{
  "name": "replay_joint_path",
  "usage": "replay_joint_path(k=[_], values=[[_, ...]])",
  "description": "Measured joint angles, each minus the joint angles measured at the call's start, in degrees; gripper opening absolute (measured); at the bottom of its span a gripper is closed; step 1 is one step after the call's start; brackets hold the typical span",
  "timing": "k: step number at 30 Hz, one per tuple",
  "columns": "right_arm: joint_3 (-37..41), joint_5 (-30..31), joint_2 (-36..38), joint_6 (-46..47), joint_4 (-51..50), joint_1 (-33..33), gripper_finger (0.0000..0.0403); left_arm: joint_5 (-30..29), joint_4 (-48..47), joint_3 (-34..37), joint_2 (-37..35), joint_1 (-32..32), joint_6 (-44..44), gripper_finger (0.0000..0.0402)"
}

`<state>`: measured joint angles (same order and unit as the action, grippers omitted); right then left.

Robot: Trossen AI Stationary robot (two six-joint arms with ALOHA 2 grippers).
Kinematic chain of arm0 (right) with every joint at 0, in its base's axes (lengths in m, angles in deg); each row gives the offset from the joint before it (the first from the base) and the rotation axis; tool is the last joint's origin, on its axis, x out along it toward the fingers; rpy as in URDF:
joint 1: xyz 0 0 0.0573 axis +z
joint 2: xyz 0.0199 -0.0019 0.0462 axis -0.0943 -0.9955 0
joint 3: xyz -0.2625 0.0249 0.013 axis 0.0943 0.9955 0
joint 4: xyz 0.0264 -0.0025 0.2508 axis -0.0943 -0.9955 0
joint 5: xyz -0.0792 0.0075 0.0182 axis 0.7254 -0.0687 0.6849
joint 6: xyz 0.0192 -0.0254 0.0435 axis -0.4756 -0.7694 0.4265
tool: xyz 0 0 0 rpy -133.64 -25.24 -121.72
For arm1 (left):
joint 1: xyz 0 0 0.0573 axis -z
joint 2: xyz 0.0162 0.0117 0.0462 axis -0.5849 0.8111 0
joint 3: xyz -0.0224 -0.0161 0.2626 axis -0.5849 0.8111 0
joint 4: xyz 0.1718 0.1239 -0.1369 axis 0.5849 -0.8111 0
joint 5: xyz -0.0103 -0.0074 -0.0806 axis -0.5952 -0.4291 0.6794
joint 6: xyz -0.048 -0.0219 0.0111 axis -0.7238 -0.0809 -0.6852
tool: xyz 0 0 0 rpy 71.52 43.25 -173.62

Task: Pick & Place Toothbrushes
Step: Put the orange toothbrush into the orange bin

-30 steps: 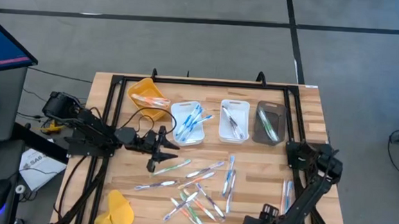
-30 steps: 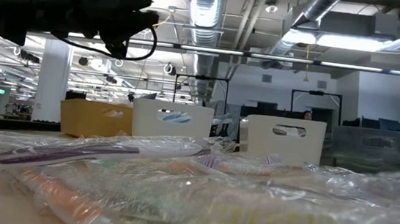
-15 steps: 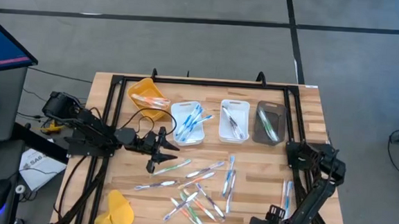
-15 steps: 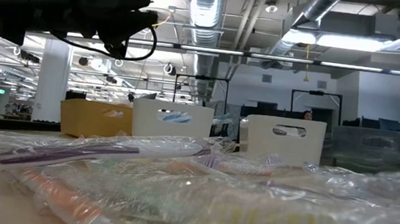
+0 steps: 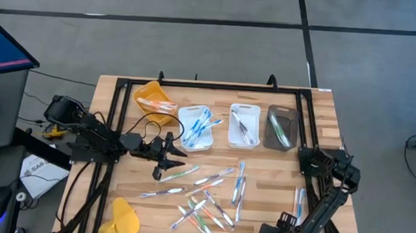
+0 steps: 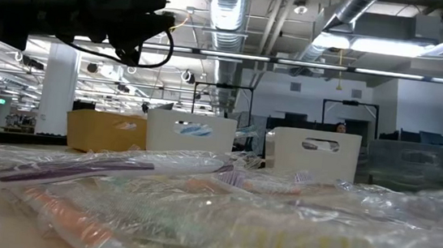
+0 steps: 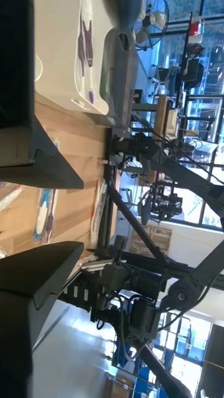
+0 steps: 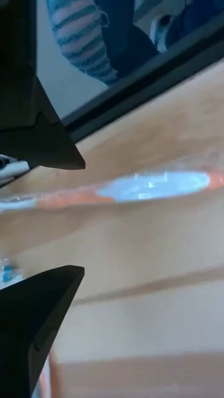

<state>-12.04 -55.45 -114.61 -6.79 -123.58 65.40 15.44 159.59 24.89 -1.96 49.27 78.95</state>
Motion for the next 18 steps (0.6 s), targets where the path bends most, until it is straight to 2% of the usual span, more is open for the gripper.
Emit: replay_joint_path(k=[18], values=[[8.3, -0.9, 0.5, -0.3, 11.4, -1.8, 0.026, 0.0, -0.2, 0.0, 0.0, 0.0, 0.0, 0.014]])
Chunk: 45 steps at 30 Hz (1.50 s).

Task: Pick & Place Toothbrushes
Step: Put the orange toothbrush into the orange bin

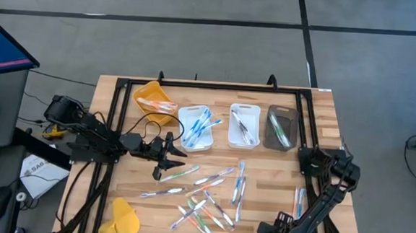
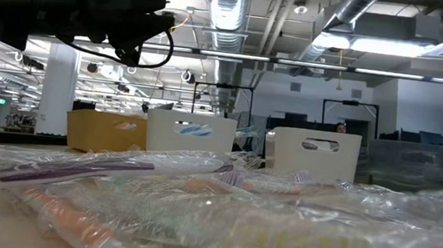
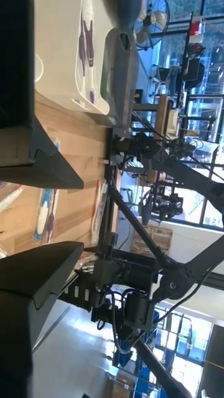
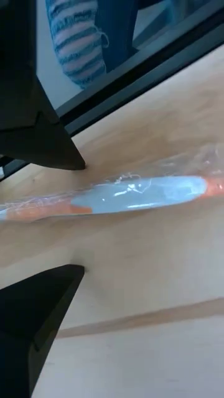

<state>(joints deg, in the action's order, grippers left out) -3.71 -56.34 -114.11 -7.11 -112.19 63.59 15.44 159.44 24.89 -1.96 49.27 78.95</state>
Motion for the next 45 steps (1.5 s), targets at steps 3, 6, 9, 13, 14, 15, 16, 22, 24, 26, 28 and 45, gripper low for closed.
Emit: replay_joint_path(k=[3, 6, 9, 13, 14, 15, 16, 22, 24, 26, 28, 45], values=[[1.2, -0.9, 0.0, -0.7, 0.7, -1.2, 0.026, 0.0, 0.0, 0.0, 0.0, 0.0, 0.0, 0.014], [1.4, -1.3, 0.0, -4.3, 1.0, -2.0, 0.026, 0.0, -0.1, 0.0, 0.0, 0.0, 0.0, 0.014], [1.5, -1.4, 0.0, -6.5, 1.1, -2.5, 0.0251, 0.0, -0.2, 0.0, 0.0, 0.0, 0.0, 0.014], [1.6, -1.1, -0.1, -6.3, 0.7, -2.5, 0.0216, 0.0, -0.3, 0.0, 0.0, 0.0, 0.0, 0.014], [1.6, -1.1, -0.1, -5.9, 0.5, -2.5, 0.0202, 0.0, -0.3, 0.0, 0.0, 0.0, 0.0, 0.014], [1.6, -1.1, -0.1, -4.9, 0.3, -2.6, 0.0187, 0.0, -0.3, 0.0, 0.0, 0.0, 0.0, 0.014], [1.6, -1.1, -0.1, -3.6, 0.0, -2.6, 0.0169, 0.0, -0.3, 0.0, 0.0, 0.0, 0.0, 0.014], [1.6, -1.0, 0.0, -2.2, 0.0, -2.9, 0.004, -0.3, -0.3, 0.0, 0.0, 0.0, 0.0, 0.014], [1.6, -0.9, 0.0, -2.2, 0.2, -3.2, 0.0019, -1.0, -0.4, 0.0, 0.0, 0.0, 0.1, 0.014], [1.6, -0.9, 0.1, -2.4, 0.8, -3.6, 0.0022, -1.7, -0.4, 0.0, 0.0, 0.0, 0.5, 0.014], [1.6, -1.0, 0.0, -3.1, 1.3, -4.3, 0.0034, -1.8, -0.4, 0.0, 0.0, 0.0, 0.5, 0.014], [-3.2, 0.1, -0.5, -7.1, -5.7, -7.1, 0.0015, -1.9, -0.4, 0.0, 0.0, 0.0, 0.6, 0.014]])
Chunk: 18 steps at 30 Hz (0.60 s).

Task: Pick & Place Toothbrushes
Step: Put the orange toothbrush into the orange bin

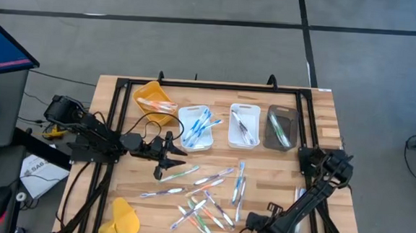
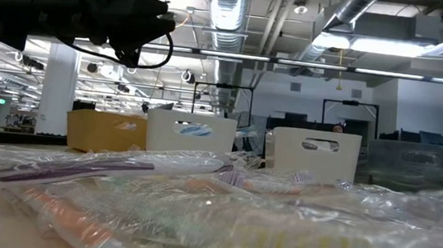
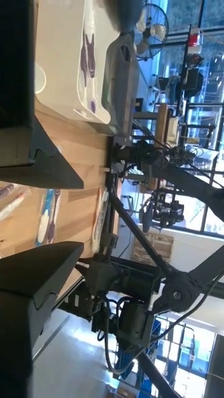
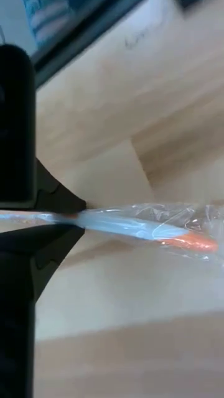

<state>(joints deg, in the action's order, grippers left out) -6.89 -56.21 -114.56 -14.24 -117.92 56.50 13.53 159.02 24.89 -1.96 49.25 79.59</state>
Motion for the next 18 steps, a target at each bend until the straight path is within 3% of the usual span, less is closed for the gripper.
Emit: replay_joint_path(k=[18], values=[[-9.7, 0.0, 0.2, 0.1, -11.6, 0.1, 0.0013, 1.4, 0.0, 0.0, 0.0, 0.0, 0.0, 0.014]])
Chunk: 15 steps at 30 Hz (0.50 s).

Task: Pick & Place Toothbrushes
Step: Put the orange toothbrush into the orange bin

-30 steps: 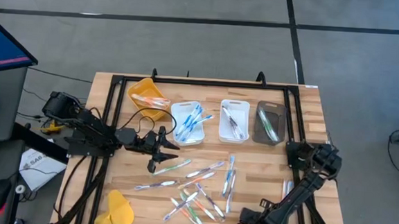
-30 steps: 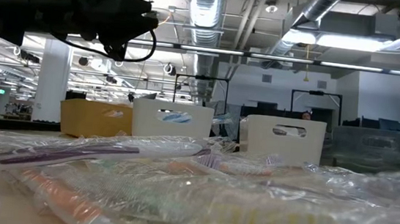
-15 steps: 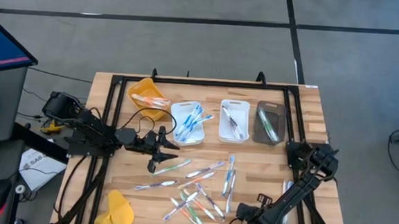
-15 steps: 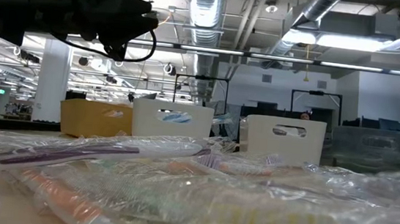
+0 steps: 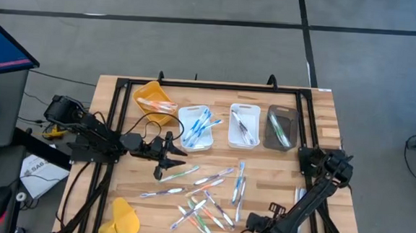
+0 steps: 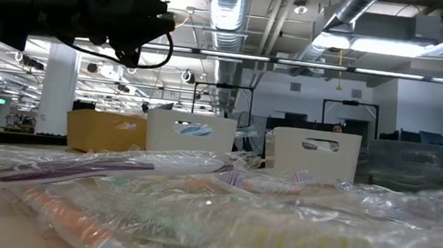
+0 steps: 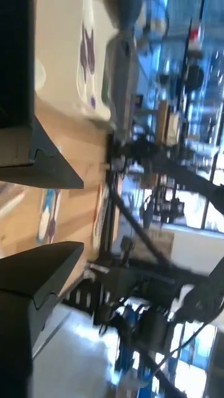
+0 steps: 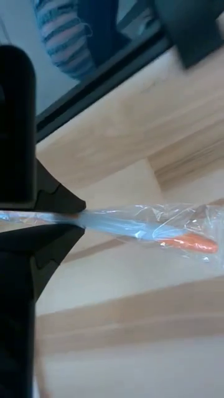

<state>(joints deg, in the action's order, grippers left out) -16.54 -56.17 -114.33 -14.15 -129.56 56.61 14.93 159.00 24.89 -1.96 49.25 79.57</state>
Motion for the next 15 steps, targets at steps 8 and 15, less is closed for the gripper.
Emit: replay_joint_path(k=[8, 15], values=[[-8.3, 27.8, 0.1, -9.4, 0.7, -0.7, 0.0016, 5.6, 0.2, -2.1, 0.0, 4.5, 6.3, 0.014], [-11.0, 43.0, 0.2, -26.6, 7.7, -4.5, 0.0017, 6.3, 0.2, -4.8, 0.0, 8.9, 12.4, 0.014]])
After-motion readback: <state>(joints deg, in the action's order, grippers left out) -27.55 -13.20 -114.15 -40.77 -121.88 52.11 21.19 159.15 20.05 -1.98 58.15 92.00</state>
